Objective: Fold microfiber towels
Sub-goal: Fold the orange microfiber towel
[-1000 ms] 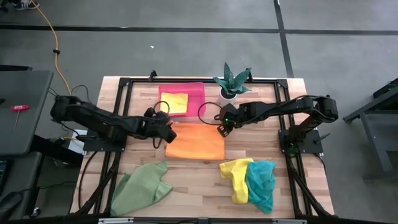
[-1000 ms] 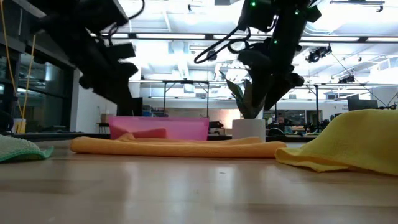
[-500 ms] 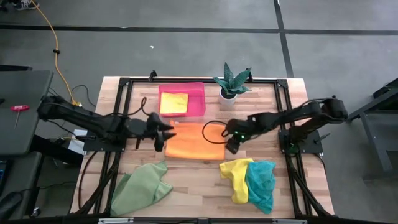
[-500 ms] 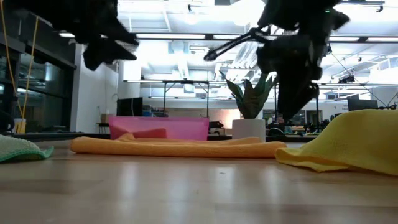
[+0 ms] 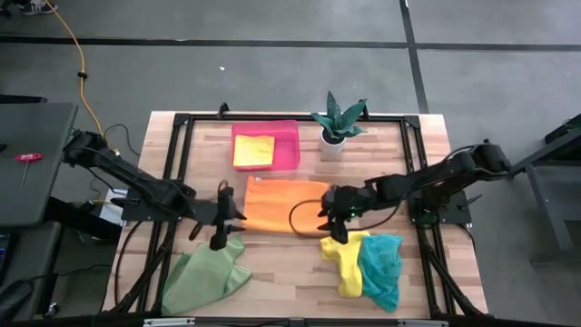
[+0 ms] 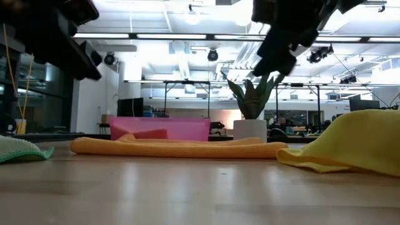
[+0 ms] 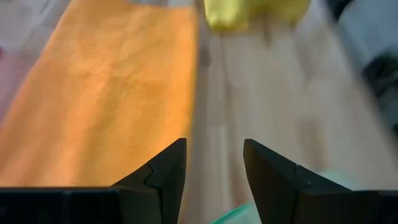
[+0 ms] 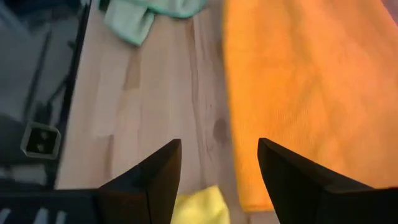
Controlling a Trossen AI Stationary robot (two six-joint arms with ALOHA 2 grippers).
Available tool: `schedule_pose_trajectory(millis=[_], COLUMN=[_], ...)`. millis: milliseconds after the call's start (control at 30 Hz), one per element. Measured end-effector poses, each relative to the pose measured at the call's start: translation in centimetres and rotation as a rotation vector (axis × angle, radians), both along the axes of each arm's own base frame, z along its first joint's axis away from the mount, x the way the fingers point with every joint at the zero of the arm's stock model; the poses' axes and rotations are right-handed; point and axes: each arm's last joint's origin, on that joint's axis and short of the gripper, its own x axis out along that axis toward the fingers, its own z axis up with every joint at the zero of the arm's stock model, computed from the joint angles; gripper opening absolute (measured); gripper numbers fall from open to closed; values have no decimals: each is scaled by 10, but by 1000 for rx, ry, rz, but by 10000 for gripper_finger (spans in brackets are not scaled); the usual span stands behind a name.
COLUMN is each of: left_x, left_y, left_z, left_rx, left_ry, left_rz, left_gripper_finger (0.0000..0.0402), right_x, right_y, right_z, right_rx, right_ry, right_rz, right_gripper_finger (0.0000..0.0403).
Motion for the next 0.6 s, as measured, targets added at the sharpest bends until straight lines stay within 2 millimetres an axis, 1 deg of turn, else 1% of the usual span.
schedule_pose_trajectory(millis=[100,200,267,333,400,600], left_x=[5,9,13,12,15,16], left_y=[-3,-5,-7,-8,-10,-8], left_z=[-6,-17,-25,-33,-40,-53], left_rx=[165,260,273,278,275,335], left_ry=[61,123,154,210,241,316], left_rz=[-43,-90,-130,-169,-196,-173], left_gripper_finger=[148,149,149,149,149,149], right_x=[13,23,26,29,26,23], right_y=[4,6,6,7,6,4], right_z=[0,-7,-12,-16,-20,-24], right_rx=[-87,-151,-170,-168,-176,-200], right_ry=[19,76,123,150,200,258], right_rz=[55,74,73,67,63,4], right_gripper_finger=[204,204,204,204,204,204])
